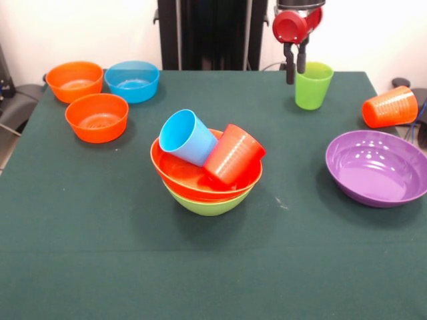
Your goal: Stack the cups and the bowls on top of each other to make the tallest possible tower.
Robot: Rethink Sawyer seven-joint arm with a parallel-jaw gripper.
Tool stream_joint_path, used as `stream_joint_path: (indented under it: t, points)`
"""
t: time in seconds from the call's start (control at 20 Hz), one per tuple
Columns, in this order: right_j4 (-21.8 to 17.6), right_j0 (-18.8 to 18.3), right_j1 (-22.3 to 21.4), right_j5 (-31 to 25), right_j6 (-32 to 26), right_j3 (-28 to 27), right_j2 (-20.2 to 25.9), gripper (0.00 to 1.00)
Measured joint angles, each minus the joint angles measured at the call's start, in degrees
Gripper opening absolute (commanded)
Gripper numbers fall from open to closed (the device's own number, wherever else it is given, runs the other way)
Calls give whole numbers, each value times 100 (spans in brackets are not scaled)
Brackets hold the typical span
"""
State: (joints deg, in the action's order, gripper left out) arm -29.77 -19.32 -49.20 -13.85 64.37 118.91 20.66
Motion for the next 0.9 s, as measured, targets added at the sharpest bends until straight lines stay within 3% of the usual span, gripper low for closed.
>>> stream_joint_path:
  t: [0.9]
  points:
    - [133, 132, 42, 0, 70, 0, -3, 100]
